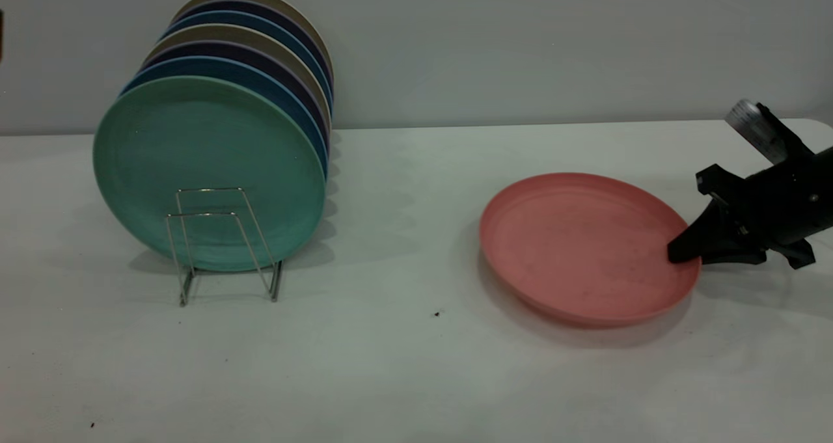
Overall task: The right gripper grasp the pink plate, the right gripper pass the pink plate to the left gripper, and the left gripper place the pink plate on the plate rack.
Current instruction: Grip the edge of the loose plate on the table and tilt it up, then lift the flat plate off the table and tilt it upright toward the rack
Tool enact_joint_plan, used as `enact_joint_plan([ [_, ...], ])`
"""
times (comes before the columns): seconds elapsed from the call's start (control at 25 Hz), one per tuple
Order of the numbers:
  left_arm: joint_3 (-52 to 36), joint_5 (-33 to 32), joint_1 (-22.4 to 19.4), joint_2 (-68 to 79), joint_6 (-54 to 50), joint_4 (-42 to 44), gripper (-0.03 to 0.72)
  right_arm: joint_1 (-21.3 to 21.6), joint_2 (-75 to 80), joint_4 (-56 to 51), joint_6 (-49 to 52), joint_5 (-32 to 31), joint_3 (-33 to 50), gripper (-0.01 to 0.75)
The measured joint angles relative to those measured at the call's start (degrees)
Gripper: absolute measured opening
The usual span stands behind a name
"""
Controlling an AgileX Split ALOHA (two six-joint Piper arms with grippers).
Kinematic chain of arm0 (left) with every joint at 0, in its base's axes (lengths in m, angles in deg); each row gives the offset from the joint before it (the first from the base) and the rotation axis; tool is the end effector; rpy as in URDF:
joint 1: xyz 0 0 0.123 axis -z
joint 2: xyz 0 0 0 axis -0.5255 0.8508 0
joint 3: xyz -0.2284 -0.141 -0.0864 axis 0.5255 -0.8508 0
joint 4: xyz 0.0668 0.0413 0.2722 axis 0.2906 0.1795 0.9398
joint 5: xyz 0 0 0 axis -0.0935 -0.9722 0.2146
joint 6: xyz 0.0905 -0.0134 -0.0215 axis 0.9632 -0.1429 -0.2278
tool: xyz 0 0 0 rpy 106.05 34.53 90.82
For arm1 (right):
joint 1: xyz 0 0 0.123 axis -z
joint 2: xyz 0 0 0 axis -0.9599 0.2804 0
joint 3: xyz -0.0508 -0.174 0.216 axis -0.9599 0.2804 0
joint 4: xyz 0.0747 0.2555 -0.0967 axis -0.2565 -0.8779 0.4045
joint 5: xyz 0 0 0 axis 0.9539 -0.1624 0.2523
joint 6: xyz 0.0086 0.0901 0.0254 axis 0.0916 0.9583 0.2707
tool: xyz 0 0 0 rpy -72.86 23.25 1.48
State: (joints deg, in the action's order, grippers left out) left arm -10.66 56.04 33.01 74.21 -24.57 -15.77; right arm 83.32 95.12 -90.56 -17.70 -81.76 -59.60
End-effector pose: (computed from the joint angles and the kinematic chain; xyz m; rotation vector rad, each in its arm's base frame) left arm 0.1909 -0.0446 0.2558 0.1347 2.1568 -0.5698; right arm 0.4180 -0.0107 -0.0186 0.1143 2.6517 0.9085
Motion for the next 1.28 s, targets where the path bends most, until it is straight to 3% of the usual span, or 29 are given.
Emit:
enact_joint_plan([
  [0.24,0.0,-2.2,0.0,11.1,4.6,-7.0,0.470,0.0,-5.0,6.5,-0.2,-3.6,0.1,0.015],
  [0.44,0.0,-2.5,0.0,22.5,22.1,-24.6,0.470,-1.6,-6.3,6.2,0.0,-6.6,0.1,0.015],
  [0.68,0.4,-8.2,0.0,35.1,39.0,-41.5,0.470,-6.7,-7.3,6.1,0.0,-7.9,0.1,0.015],
  [0.92,1.1,-10.7,0.0,44.8,43.2,-45.1,0.469,-9.1,-7.3,4.9,0.0,-11.8,0.1,0.015],
  [1.28,2.2,-11.1,0.0,48.5,41.1,-45.5,0.468,-15.3,-7.3,3.3,0.0,-13.9,0.1,0.015],
])
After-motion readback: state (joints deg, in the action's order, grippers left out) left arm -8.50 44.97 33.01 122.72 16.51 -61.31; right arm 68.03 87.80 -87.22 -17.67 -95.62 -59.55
